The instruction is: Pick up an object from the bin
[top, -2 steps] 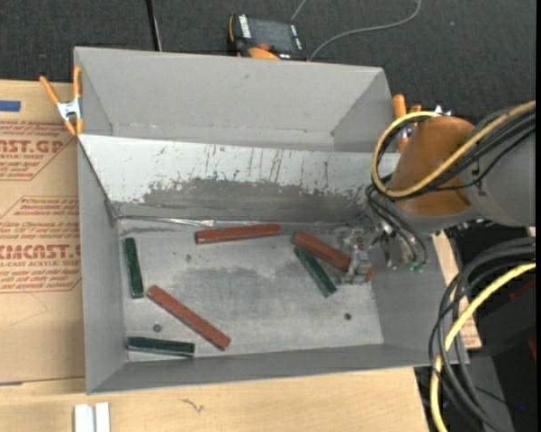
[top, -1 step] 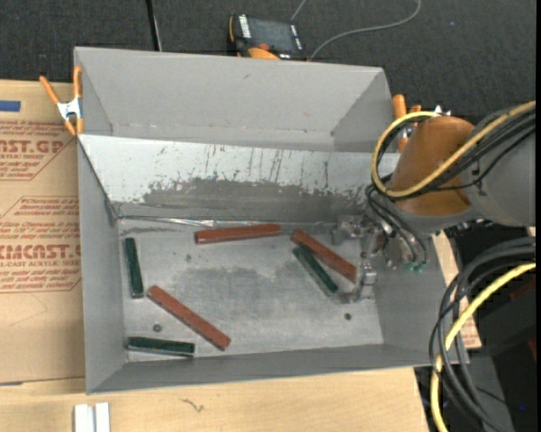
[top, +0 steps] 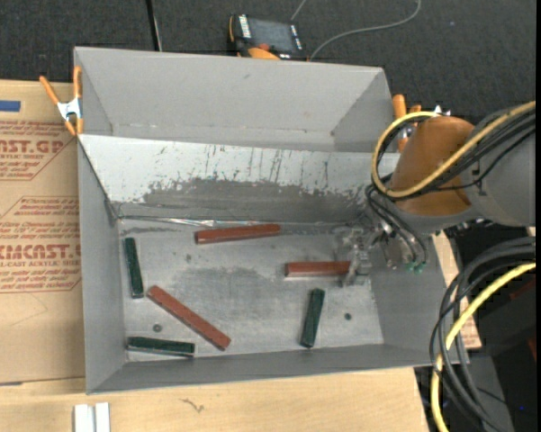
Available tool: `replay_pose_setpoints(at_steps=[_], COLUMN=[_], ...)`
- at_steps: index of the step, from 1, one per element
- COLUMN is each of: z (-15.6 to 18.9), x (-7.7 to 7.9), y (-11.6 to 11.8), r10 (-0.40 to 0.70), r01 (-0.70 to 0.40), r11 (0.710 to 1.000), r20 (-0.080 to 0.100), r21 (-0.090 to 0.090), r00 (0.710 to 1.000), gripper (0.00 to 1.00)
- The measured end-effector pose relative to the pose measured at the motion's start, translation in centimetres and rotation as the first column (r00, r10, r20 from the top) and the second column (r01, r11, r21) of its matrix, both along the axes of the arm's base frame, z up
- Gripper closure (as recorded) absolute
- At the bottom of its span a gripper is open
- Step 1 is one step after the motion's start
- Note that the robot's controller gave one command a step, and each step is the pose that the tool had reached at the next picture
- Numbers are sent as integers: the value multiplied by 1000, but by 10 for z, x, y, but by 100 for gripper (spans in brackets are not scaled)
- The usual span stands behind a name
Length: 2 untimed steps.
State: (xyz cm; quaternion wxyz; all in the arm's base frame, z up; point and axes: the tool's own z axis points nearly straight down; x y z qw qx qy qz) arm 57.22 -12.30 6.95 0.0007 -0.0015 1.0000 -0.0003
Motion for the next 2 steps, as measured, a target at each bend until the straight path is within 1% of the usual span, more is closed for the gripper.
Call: replay_pose_setpoints(at_steps=[1,2], z=[0,170], x=[-29,-20], y=[18,14], r10=[157,170], r01=[-157,-170], r11=[988,985], r20=[-2,10], r21=[2,-4], r00=[988,985], gripper=[100,100])
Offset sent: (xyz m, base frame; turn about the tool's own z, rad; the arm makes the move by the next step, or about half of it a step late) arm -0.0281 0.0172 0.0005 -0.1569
